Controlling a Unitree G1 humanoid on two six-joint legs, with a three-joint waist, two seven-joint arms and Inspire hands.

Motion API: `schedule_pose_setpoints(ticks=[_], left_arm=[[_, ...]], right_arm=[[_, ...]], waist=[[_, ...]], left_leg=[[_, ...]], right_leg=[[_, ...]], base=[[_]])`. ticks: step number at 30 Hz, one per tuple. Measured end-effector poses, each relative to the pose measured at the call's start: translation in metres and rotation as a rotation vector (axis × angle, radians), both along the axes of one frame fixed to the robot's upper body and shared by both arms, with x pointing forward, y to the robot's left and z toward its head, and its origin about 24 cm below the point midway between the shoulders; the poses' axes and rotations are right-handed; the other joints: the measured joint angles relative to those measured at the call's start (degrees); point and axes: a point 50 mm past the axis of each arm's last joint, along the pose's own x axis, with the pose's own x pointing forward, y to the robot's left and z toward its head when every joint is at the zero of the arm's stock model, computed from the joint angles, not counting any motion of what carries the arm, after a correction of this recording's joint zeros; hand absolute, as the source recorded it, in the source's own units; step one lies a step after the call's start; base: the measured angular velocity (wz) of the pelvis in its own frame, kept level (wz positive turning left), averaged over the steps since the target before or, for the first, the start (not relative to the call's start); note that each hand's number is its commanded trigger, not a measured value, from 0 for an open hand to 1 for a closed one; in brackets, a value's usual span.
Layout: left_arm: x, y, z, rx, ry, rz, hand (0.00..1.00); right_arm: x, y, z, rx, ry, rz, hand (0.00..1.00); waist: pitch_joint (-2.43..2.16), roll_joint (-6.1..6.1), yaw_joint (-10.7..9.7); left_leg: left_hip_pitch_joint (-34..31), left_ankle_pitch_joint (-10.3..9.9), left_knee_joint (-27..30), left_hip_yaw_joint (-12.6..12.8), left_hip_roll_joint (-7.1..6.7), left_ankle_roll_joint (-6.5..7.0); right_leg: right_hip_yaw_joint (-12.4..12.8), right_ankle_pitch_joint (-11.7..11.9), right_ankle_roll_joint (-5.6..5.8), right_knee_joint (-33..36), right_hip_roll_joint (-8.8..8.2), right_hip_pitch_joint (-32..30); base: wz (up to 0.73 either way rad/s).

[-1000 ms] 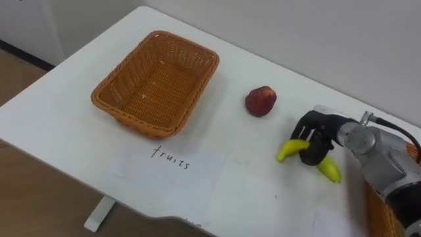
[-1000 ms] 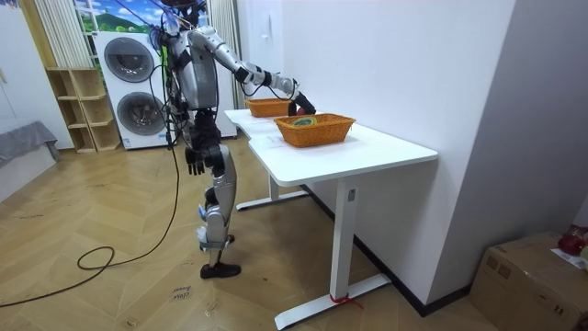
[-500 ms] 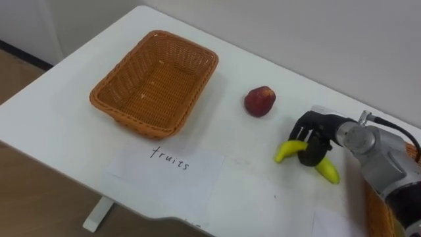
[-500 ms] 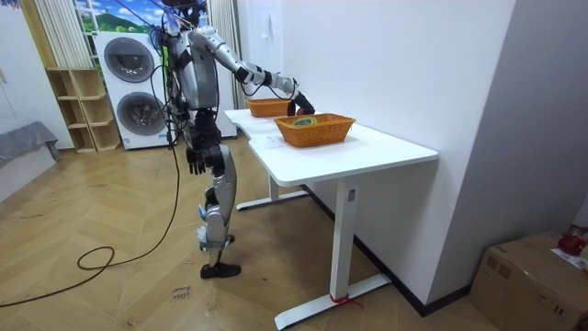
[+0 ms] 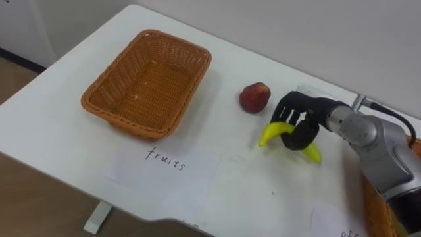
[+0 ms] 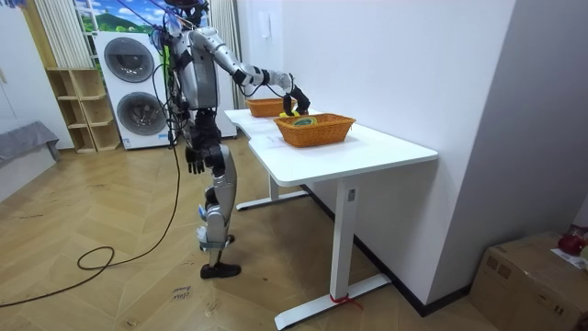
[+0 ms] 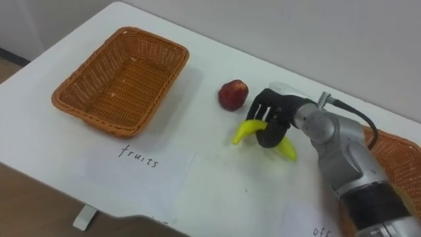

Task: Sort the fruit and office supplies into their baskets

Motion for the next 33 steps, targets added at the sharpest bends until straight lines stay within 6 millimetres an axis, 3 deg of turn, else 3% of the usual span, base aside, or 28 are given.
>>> schedule_pose_setpoints(ticks=[4,8,16,24,33], left_arm=[[-0.002,-0.002,0.000,-0.003,-0.010,-0.002,0.00],[0.000,-0.004,0.000,-0.006,-0.027,-0.007,0.00],[-0.004,-0.005,0.000,-0.011,-0.021,-0.004,0.00],[-0.007,-0.005,-0.001,-0.015,-0.017,0.011,0.00],[-0.005,-0.010,-0.002,-0.026,-0.035,0.037,0.00]], right_arm=[[0.001,0.002,0.011,0.015,-0.052,0.008,1.00],[0.002,-0.002,0.017,0.029,-0.087,-0.005,1.00],[0.001,0.002,0.027,0.037,-0.131,0.017,1.00],[-0.003,0.018,0.055,0.075,-0.280,0.081,1.00],[-0.004,0.021,0.061,0.101,-0.326,0.084,1.00]], waist=[[-0.58,0.42,-0.92],[-0.29,1.14,-1.41],[-0.38,1.25,-2.31],[-0.30,1.35,-1.99],[-0.19,1.54,-0.39]], left_leg=[[0.09,0.01,0.02,0.11,0.02,0.00],[1.04,0.01,-0.16,0.23,0.00,0.01],[2.26,0.01,-0.88,0.28,0.03,0.02],[3.38,0.01,-1.48,0.17,-0.01,0.02],[3.90,0.02,-1.86,0.28,-0.02,0.03]], right_leg=[[0.06,0.00,0.00,0.04,0.00,0.09],[0.30,0.00,0.00,0.08,-0.03,1.08],[0.89,-0.01,0.01,0.08,0.03,1.98],[1.40,-0.02,0.02,-0.06,0.08,2.93],[1.56,-0.02,0.03,-0.08,0.09,2.99]], base=[[0.00],[-0.02],[0.00],[0.01],[0.00]])
